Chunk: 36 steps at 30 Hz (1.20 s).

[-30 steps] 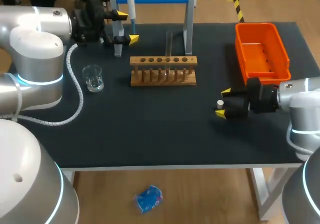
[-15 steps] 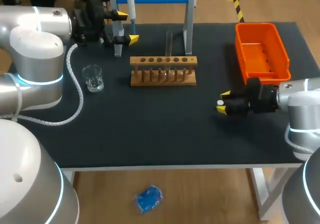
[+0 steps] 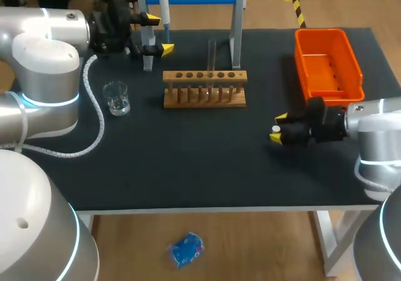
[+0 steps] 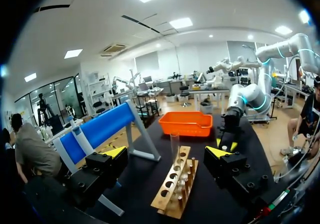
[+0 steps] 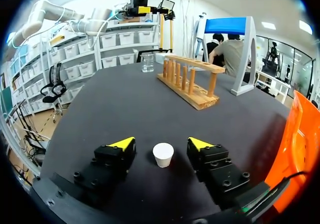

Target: Invert the test tube, pick up the pipette, mount the tip to pipette, aspirate from beaker and dispense into the tube, eject the tip, return the pipette, and cap with the stopper.

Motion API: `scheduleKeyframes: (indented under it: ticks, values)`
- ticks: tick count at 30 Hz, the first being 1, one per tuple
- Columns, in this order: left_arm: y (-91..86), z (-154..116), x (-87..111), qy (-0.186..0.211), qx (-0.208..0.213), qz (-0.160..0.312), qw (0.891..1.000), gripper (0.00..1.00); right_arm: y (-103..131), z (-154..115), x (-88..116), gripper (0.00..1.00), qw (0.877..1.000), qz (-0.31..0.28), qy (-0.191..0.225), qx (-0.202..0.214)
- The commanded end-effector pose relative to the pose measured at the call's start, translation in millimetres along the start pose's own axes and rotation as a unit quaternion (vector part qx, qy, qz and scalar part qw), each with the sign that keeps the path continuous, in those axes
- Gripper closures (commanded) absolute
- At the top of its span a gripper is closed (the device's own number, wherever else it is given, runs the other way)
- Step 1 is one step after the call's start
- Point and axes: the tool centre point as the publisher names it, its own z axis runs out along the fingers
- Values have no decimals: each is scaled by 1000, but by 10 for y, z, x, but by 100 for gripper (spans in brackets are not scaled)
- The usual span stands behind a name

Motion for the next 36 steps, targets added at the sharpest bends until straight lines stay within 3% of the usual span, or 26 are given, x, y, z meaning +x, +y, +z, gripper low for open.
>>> scheduleKeyframes:
  ticks: [1, 6, 10, 12, 21, 28, 36]
  values:
    - [12, 10, 6, -2, 2, 1, 1000, 0, -12, 37, -2, 52, 1000, 1, -2, 0]
    - [12, 10, 6, -2, 2, 1, 1000, 0, -26, 45, 0, 64, 1000, 2, -3, 2]
    - [12, 10, 6, -2, 2, 1, 1000, 0, -38, 43, -6, 92, 1000, 2, -6, 3]
    - [12, 10, 6, -2, 2, 1, 1000, 0, -38, 39, -13, 100, 1000, 2, -7, 3]
    - [12, 10, 6, -2, 2, 1, 1000, 0, -12, 0, -43, 100, 1000, 0, -14, -1]
    - [12, 10, 6, -2, 2, 1, 1000, 0, 152, -110, -55, 100, 1000, -7, -23, -4]
    - [12, 10, 6, -2, 2, 1, 1000, 0, 709, -381, -31, 100, 999, -21, -29, 1]
